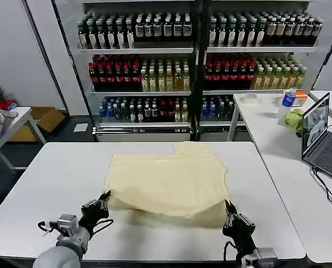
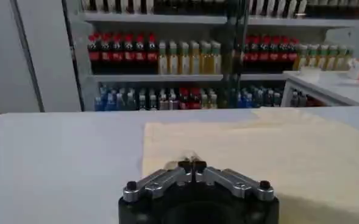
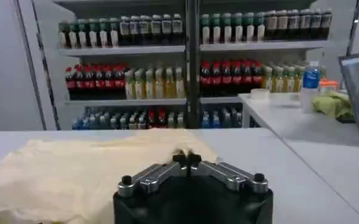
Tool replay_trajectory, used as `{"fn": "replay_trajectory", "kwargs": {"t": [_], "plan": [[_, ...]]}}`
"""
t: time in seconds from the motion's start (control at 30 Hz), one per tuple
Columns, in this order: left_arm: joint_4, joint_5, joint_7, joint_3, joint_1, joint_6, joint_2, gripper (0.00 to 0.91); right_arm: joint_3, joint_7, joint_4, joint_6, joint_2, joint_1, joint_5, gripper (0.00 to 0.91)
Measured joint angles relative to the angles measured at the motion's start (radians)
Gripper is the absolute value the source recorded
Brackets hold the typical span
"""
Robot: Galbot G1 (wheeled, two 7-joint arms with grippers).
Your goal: Fold and organize the clothes.
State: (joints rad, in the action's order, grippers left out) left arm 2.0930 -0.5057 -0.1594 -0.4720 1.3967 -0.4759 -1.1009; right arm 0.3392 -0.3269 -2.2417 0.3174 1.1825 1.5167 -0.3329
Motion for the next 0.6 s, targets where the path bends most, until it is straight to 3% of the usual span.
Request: {"fn": "replay_trajectory", "kwargs": {"t": [0.6], "plan": [[-0.138, 0.038, 0.021, 0.053, -0.142, -0.029, 0.003, 0.020, -0.085, 0.022, 0.205, 0.063, -0.066, -0.323, -0.082, 0.000]]}}
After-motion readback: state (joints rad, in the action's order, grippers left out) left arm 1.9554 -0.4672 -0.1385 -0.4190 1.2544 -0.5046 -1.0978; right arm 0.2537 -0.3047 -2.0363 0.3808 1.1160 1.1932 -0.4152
